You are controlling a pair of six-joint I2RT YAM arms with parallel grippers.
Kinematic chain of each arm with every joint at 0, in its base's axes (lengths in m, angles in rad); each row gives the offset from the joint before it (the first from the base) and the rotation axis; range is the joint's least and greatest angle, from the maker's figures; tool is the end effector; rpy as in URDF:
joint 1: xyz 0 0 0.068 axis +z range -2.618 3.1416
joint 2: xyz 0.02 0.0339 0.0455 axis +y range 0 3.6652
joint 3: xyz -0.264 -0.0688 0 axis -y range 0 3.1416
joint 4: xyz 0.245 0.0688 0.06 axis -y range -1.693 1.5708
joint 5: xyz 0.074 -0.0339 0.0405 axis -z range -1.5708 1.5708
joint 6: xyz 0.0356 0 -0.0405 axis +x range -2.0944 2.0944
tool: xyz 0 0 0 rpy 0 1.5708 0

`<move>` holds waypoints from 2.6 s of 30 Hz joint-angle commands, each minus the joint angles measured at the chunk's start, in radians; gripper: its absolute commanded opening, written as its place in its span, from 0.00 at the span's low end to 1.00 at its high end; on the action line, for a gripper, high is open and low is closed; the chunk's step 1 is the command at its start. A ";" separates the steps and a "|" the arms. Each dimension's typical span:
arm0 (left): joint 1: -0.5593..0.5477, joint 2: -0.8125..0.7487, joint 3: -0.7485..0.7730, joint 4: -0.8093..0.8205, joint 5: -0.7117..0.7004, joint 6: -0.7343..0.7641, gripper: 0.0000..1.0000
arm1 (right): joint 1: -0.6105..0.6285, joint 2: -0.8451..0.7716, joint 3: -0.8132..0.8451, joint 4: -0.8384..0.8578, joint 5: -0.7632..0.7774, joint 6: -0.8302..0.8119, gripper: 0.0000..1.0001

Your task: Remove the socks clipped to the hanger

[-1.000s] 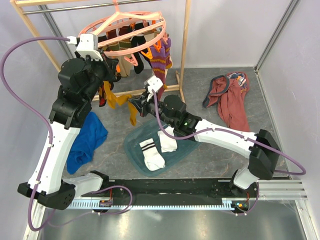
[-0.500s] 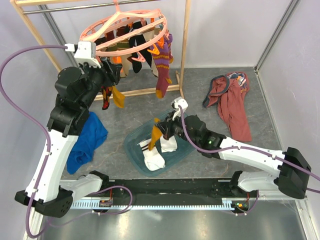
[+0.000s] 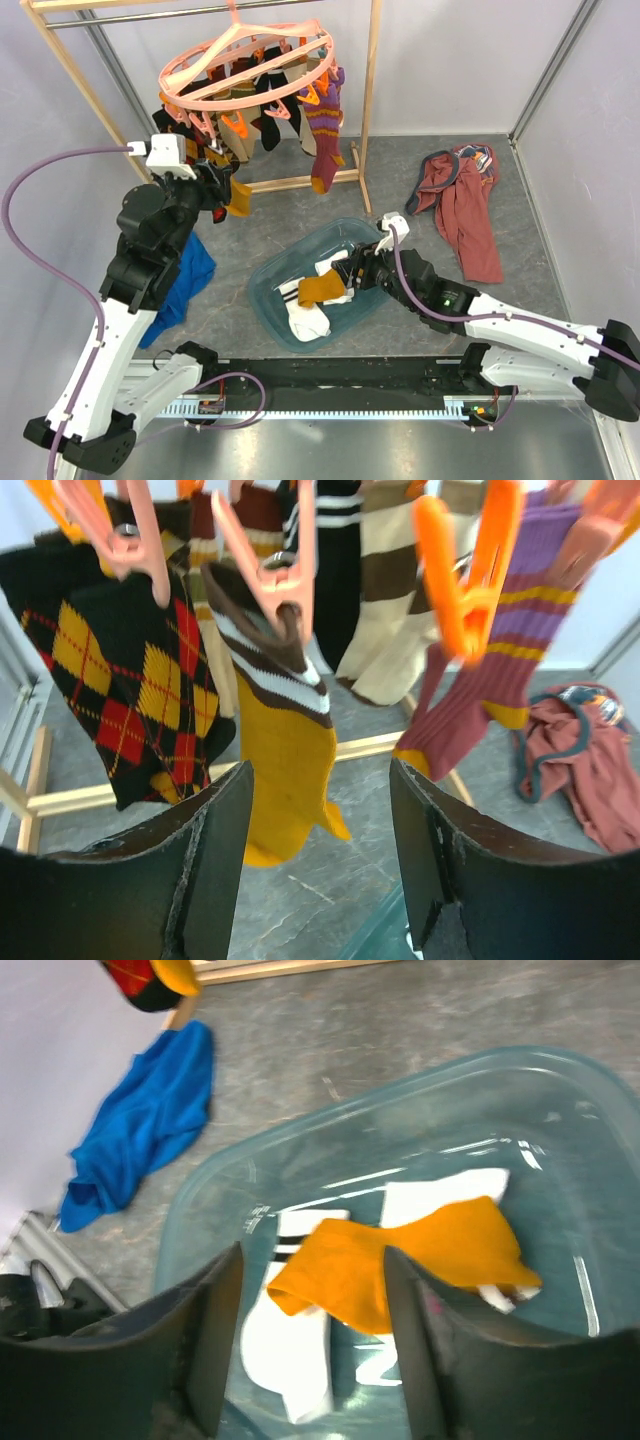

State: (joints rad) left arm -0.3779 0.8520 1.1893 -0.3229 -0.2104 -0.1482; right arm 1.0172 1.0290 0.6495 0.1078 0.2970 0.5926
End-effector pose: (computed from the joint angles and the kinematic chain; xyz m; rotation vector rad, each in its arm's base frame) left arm 0.1573 -0.0545 0.4515 0.0127 1.5621 -0.2514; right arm 0.1339 0.1967 0.2757 -0.1898 1.9079 0.8453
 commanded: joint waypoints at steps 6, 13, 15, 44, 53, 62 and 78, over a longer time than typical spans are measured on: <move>0.002 0.065 -0.013 0.093 -0.095 0.025 0.64 | 0.004 -0.144 0.010 -0.100 0.134 -0.005 0.76; 0.002 0.124 -0.026 0.113 -0.156 0.050 0.59 | 0.003 -0.199 -0.008 -0.071 0.117 -0.014 0.77; 0.001 0.133 -0.023 0.111 -0.147 0.052 0.54 | 0.003 -0.207 -0.014 -0.044 0.079 -0.036 0.76; 0.002 0.076 0.136 -0.056 0.344 -0.108 0.02 | 0.004 0.341 0.449 0.500 -0.285 -0.718 0.85; 0.005 0.094 0.176 -0.071 0.379 -0.125 0.02 | 0.004 0.586 0.670 0.460 -0.272 -0.689 0.67; 0.005 0.023 0.165 -0.159 0.235 -0.134 0.31 | 0.004 0.599 0.664 0.480 -0.216 -0.625 0.00; 0.025 0.143 0.427 -0.258 -0.100 -0.060 0.58 | 0.004 0.591 0.688 0.451 -0.236 -0.593 0.00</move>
State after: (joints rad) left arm -0.3668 0.9527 1.5307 -0.5457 -0.2600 -0.2337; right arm 1.0176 1.6466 1.2846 0.5373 0.0681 -0.0147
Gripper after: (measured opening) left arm 0.573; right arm 0.020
